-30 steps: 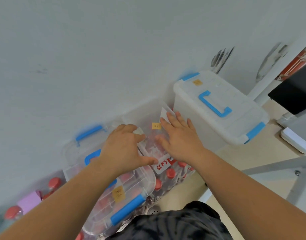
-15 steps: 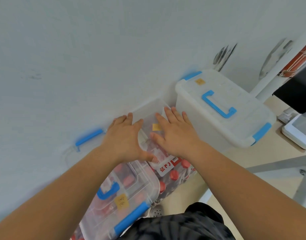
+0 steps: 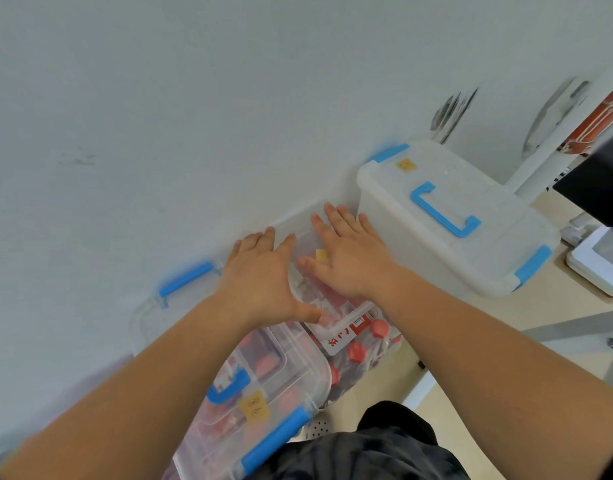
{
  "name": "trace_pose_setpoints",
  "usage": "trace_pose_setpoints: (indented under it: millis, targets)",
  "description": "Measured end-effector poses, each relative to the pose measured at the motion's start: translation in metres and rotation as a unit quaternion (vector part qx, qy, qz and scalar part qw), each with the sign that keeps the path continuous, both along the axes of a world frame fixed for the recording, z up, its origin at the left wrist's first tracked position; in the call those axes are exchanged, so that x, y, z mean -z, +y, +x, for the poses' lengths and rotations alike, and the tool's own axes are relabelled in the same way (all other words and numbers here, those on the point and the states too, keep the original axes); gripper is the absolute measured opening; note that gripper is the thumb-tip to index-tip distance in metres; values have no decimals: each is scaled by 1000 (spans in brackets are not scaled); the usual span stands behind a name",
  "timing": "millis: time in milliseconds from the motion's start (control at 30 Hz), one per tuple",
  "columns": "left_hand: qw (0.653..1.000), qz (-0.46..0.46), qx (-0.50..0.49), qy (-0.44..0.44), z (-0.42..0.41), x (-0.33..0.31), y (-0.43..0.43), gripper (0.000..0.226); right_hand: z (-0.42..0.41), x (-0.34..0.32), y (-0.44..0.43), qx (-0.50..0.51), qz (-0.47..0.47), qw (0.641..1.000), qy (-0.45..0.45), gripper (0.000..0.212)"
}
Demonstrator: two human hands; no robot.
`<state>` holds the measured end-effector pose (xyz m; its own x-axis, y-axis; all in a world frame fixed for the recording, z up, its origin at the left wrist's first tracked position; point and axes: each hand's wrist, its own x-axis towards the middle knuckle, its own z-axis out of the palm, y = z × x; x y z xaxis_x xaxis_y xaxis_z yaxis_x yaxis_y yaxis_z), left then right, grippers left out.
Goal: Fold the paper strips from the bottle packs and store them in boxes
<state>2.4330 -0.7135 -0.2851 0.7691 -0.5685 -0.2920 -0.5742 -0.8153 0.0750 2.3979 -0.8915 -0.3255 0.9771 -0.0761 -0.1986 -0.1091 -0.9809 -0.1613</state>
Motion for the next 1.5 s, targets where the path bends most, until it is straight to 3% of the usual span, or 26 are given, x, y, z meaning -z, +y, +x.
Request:
trace_pose_setpoints:
  millis: [200, 367, 500, 667, 767, 967, 1133, 1233, 1500]
  targets:
    - [999, -47, -25, -7, -10, -9, 6, 134, -11, -12, 3, -10, 17, 999, -51, 77]
    - [980, -166, -91, -63, -28, -23, 28, 93, -28, -30, 18, -26, 79, 994, -75, 72]
    - [931, -298, -169, -127, -66, -32, 60, 49, -56, -51, 40, -44, 154, 980, -115, 75]
    - [894, -323, -268, -160, -119, -28, 99, 26, -84, -65, 69, -112, 198, 964, -141, 64]
    - [888, -301, -311, -155, -142, -20, 121, 24, -98, -69, 95, -147, 219, 955, -133, 58]
    - [878, -272, -361, -156, -177, -12, 176, 25, -117, -69, 162, -244, 225, 934, -134, 66]
    - [863, -247, -420, -137, -197, 8, 233, 29, -116, -63, 224, -305, 213, 920, -126, 40]
    - [860, -234, -438, -120, -201, 22, 272, 35, -109, -52, 267, -338, 179, 918, -103, 40]
    - [880, -233, -409, -57, -159, 59, 365, 36, -75, -6, 351, -276, 122, 953, 7, 46]
